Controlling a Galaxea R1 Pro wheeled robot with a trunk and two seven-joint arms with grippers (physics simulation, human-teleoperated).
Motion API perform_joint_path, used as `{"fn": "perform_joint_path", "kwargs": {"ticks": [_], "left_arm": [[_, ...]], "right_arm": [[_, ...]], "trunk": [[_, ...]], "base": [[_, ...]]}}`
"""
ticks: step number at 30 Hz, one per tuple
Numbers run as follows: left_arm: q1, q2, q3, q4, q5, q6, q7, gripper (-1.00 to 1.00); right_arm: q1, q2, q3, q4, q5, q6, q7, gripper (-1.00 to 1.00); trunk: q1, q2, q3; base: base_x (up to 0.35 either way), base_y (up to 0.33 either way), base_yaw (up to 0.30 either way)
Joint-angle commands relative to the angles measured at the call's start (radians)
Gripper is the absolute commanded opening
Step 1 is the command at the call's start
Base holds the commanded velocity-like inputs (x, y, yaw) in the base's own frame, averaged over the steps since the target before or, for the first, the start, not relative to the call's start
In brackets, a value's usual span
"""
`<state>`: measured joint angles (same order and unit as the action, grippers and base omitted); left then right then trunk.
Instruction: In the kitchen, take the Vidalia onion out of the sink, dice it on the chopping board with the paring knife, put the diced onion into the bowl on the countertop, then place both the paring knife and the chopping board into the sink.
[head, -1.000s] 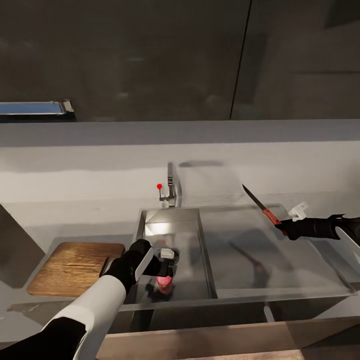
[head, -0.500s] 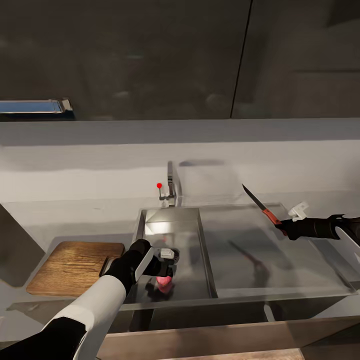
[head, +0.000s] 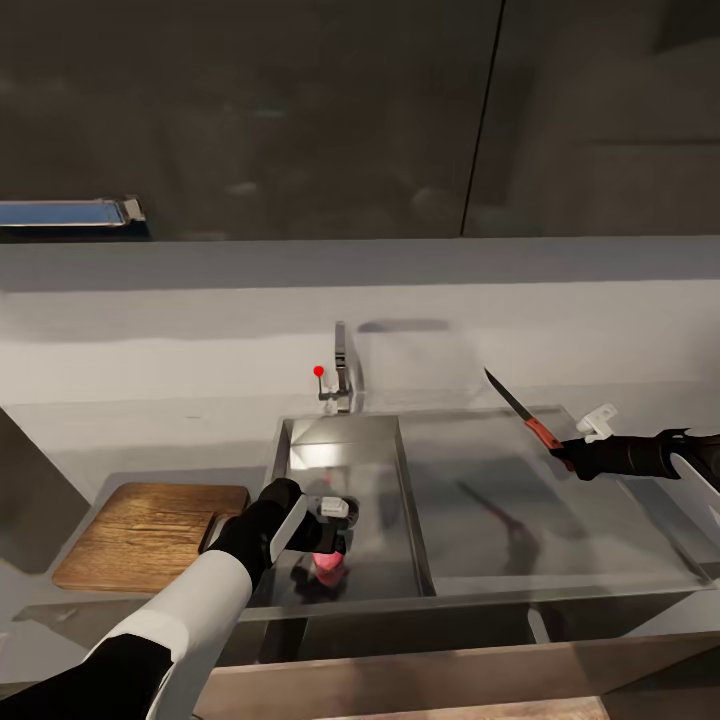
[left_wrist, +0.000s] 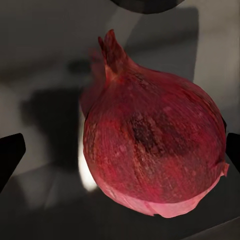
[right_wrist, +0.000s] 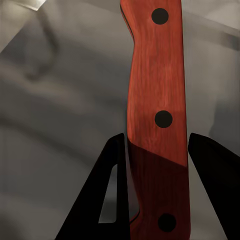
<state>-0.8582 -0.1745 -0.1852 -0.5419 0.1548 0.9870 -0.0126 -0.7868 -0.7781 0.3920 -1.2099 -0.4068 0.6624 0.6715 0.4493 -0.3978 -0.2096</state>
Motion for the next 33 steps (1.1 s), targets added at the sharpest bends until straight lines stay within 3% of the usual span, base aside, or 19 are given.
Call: {"fn": "perform_joint_path", "kwargs": {"ticks": [1, 15, 16, 33], "left_arm": [[-0.001, 0.0, -0.001, 0.0, 0.0, 0.004, -0.001, 1.0], [-0.001, 0.0, 0.0, 0.001, -0.001, 0.004, -0.001, 1.0], [-0.001, 0.0, 0.0, 0.001, -0.001, 0.004, -0.001, -1.0], [-0.001, 0.0, 0.0, 0.0, -0.001, 0.004, -0.001, -1.0]], "right_arm": [[-0.002, -0.001, 0.002, 0.0, -0.007, 0.006, -0.002, -1.0], [-0.002, -0.001, 0.002, 0.0, -0.007, 0.006, -0.001, -1.0], [-0.002, -0.001, 0.002, 0.0, -0.007, 0.006, -0.001, -1.0], [-0.002, -0.001, 0.002, 0.0, -0.007, 0.006, -0.001, -1.0]], "trunk": [[0.001, -0.002, -0.002], [0.001, -0.002, -0.019], [0.001, -0.002, -0.019], [0.001, -0.002, -0.016]], "base": [[0.0, 0.0, 0.0], [0.0, 0.0, 0.0], [0.0, 0.0, 0.0], [0.0, 0.0, 0.0]]}}
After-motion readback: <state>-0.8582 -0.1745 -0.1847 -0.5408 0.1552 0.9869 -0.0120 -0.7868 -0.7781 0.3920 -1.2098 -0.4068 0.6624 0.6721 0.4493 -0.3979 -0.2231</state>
